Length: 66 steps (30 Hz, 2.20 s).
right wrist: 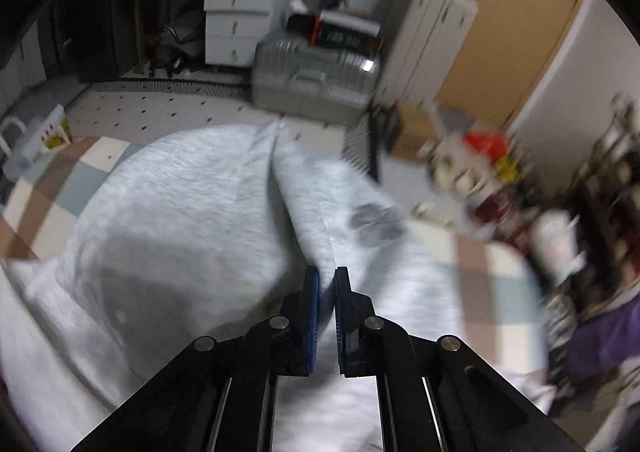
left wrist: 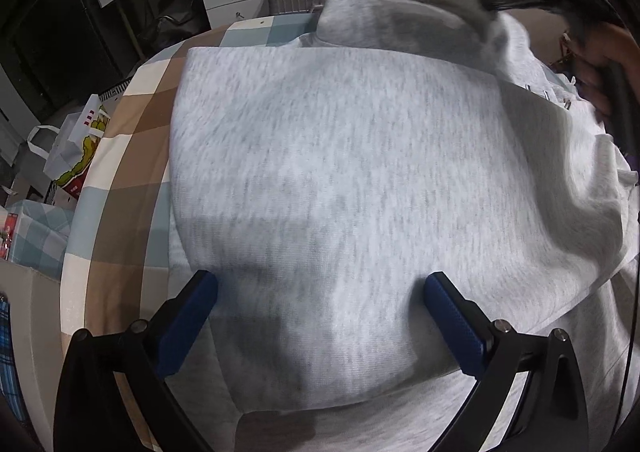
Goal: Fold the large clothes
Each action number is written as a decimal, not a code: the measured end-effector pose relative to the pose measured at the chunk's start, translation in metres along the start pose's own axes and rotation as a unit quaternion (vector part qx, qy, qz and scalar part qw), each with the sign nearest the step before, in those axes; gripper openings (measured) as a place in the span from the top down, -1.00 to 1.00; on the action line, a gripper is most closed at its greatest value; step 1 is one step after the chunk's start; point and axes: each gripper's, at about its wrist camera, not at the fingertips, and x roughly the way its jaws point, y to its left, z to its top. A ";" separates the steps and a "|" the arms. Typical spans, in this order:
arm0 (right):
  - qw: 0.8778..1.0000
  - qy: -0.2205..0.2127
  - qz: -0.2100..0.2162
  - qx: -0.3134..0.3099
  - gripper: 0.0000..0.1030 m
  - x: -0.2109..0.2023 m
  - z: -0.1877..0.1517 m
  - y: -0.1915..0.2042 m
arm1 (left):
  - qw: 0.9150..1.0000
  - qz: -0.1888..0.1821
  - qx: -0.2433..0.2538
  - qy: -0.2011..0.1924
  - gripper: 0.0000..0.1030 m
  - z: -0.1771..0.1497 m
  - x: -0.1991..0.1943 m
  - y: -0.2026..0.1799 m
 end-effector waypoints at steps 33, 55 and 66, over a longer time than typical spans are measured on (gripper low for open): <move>0.980 0.094 0.040 0.168 -0.57 0.037 0.042 -0.078 | 1.000 -0.001 0.024 -0.011 -0.96 -0.005 -0.002 -0.002; 0.972 -0.180 0.150 -0.024 0.85 -0.137 -0.089 -0.037 | 0.995 -0.045 -0.065 -0.058 -0.97 0.007 -0.048 0.010; 0.909 -0.202 0.262 0.252 0.84 -0.087 -0.182 -0.094 | 0.994 0.016 -0.025 -0.106 -0.97 0.046 -0.057 0.008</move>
